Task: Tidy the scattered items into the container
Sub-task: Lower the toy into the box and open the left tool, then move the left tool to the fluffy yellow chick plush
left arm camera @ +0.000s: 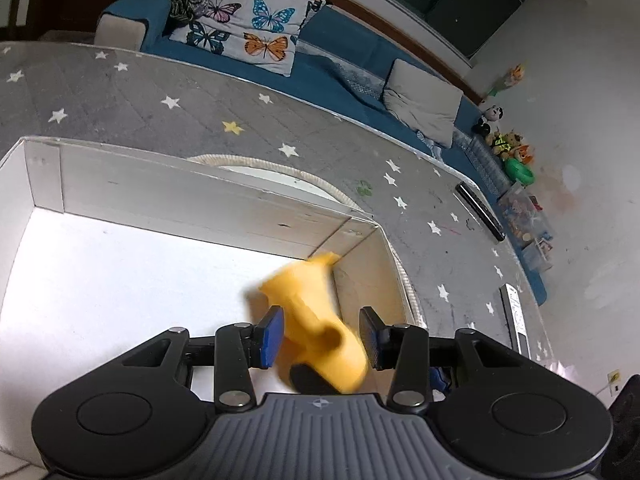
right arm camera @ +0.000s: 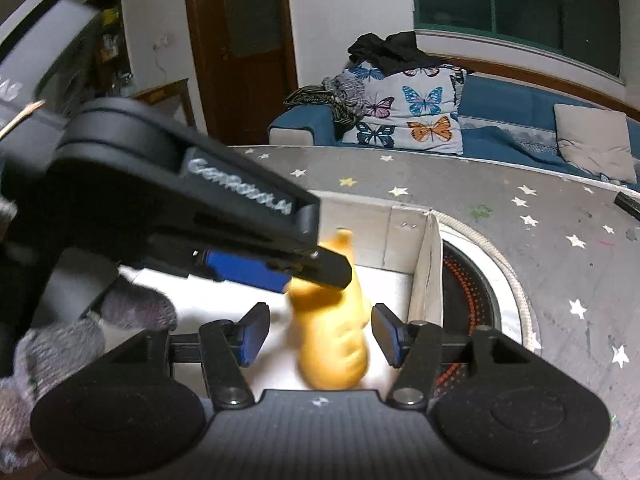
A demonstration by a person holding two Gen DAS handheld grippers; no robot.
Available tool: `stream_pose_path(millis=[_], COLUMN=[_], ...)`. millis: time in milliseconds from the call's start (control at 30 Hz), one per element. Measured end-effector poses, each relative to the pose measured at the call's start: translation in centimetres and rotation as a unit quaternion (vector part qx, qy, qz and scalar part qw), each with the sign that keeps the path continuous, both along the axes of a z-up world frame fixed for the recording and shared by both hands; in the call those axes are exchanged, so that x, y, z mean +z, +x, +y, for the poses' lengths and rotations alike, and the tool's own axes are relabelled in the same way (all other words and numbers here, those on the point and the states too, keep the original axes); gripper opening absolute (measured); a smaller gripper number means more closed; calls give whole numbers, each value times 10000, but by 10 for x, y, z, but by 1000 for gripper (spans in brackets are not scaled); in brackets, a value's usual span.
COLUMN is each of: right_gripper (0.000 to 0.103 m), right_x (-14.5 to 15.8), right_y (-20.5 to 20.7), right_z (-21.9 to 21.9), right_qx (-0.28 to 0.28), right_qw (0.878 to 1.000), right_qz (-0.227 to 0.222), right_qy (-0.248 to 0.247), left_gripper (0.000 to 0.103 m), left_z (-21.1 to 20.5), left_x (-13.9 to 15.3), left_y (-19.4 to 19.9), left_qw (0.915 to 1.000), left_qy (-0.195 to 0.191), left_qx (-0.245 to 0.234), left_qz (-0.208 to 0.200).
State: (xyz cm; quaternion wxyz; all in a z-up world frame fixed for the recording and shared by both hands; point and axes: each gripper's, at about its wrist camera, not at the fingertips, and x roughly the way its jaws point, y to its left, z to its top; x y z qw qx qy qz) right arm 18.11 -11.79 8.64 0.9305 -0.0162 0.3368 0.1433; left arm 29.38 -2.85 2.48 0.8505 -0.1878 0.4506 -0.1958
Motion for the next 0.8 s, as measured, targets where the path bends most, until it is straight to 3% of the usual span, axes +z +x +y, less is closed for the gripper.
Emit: stream_pose_path(millis=[333, 800], right_gripper=[57, 58], right_x=[5, 28], right_y=[-7, -85], right_z=[-8, -24], right_qx=[-98, 44], right_qw=[9999, 9977], right_qz=[-107, -568], right_qy=[39, 371], left_gripper=[43, 43], left_z=[1, 2], left_x=[6, 31], left_y=[-19, -98], left_qw=[9993, 9931], left_qy=[323, 699], left_qx=[18, -87], left_qz=[-180, -942])
